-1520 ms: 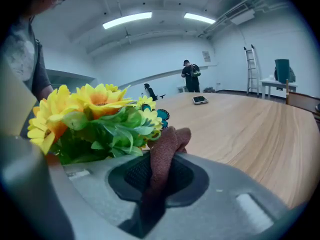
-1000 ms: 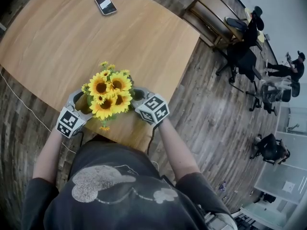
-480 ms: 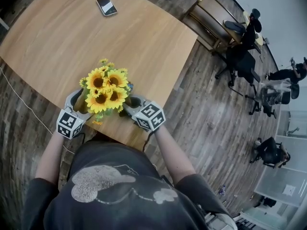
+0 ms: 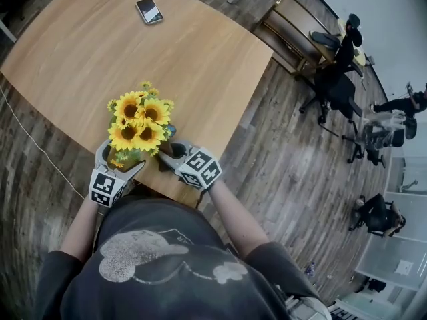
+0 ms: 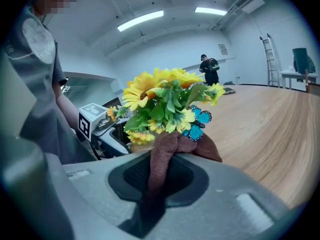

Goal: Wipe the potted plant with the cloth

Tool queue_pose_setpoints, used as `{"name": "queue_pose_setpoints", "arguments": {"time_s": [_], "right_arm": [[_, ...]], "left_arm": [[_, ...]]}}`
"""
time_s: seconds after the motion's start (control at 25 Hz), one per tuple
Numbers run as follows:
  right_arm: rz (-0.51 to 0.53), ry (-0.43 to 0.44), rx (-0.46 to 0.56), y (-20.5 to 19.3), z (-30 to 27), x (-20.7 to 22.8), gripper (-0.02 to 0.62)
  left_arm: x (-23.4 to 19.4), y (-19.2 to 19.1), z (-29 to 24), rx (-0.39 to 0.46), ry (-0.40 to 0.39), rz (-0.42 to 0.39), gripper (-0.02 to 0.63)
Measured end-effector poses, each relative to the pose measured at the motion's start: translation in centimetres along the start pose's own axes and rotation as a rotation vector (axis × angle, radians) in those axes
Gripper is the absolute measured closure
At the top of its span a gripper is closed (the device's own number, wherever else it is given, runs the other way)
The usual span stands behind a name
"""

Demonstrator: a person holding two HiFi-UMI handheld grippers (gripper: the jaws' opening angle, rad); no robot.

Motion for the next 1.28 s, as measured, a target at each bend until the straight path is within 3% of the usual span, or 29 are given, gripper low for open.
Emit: {"name": "queue_pose_setpoints", "arguments": {"time_s": [0.32, 0.44, 0.6, 0.68, 0.8, 1.0, 1.28], "right_arm": [[0.045, 0.053, -0.022, 0.2, -1.0, -1.5, 0.546], [-0.02, -0.009, 0.036, -0.5, 0.6, -0.7, 0.546], [-0.131, -0.157, 0.115, -1.1, 3.3, 1.3, 0.546], [-0.146, -0.225, 0.119, -1.2, 3.9, 2.5, 0.546], [-0.147, -0.273, 0.116, -0.5, 3.8, 4.3, 0.546], [-0.12, -0.296, 0.105, 2.4, 2.0, 6.9, 0.545], [-0.095, -0.268, 0.099, 4.9, -0.8, 9.0, 0.545]], "left_arm": [[0.1, 0.2, -0.6, 0.028, 0.088, 0.038, 0.049], [0.0, 0.1, -1.6, 0.018, 0.132, 0.04, 0.049], [-0.6, 1.2, -2.5, 0.037, 0.206, 0.109, 0.054], [-0.8, 1.7, -2.9, 0.036, 0.227, 0.1, 0.084], [-0.8, 2.1, -3.5, 0.015, 0.218, 0.075, 0.145], [-1.2, 2.2, -3.5, 0.025, 0.185, 0.066, 0.15], [-1.7, 1.4, -2.8, 0.029, 0.02, -0.029, 0.153]]}}
Point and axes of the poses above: the fingertips, and each gripper's own axes: z backward along the fingers, x to its right, y out of its top, the point moved 10 cm from there along z, backward along the fingers, and after that the axes turned 2 degrees about y, right-handed, at the moved point
